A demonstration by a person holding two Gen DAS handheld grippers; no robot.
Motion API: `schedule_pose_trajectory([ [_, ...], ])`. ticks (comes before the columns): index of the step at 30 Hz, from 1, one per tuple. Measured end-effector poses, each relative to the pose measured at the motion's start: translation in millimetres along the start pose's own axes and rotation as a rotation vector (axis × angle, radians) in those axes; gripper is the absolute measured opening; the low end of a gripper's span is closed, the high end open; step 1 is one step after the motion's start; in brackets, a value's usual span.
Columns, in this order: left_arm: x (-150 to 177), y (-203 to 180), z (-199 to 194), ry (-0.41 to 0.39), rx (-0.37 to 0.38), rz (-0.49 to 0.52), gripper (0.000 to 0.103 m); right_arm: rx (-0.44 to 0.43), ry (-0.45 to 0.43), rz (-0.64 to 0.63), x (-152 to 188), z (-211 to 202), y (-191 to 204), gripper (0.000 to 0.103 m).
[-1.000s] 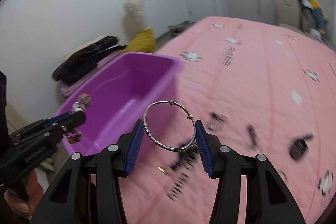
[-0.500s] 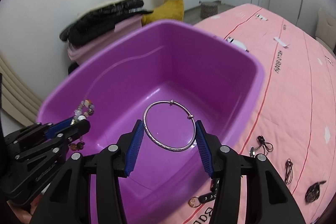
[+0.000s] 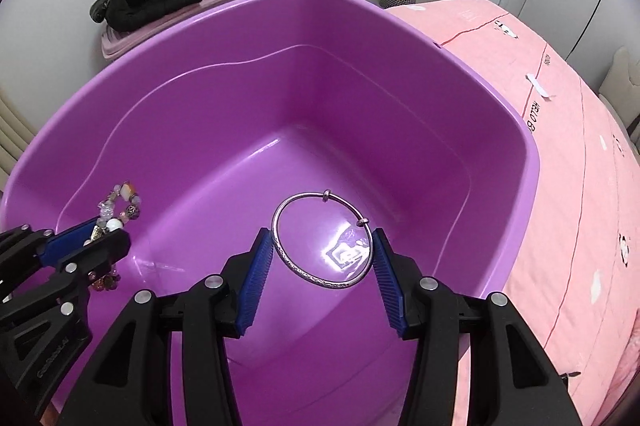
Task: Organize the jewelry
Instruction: 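Carry the bracelet and bangle in both tools over the purple tub, then open both tools to drop the bracelet and bangle into the tub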
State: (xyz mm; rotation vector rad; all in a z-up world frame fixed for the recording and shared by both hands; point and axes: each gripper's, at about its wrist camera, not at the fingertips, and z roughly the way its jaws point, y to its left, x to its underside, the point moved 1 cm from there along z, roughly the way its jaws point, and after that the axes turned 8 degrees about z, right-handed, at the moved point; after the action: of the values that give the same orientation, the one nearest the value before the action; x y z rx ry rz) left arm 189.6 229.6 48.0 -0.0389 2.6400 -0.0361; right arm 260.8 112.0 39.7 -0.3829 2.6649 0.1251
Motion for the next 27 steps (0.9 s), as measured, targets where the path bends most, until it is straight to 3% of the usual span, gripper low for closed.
schedule_pose_trajectory([
  [2, 0.7, -0.3, -2.5, -0.006, -0.005, -0.005, 0.027, 0.007, 0.007, 0.0, 0.5, -1.0, -0.3, 0.049],
  [3, 0.9, -1.2, -4.9, -0.014, -0.013, -0.001, 0.04, 0.015, 0.006, -0.003, 0.0, -1.2, 0.5, 0.049],
  [6, 0.7, -3.6, -14.0, -0.053, -0.047, 0.008, 0.06, 0.025, 0.001, -0.007, -1.2, -1.2, 0.2, 0.054],
  [8, 0.7, -3.4, -16.2, -0.059, -0.048, 0.01, 0.06, 0.036, -0.01, -0.004, -0.9, -4.2, -0.9, 0.06],
  [27, 8.2, -0.1, -30.9, -0.07, -0.066, -0.012, 0.062, 0.036, -0.042, 0.043, 4.9, -31.8, -15.9, 0.06],
])
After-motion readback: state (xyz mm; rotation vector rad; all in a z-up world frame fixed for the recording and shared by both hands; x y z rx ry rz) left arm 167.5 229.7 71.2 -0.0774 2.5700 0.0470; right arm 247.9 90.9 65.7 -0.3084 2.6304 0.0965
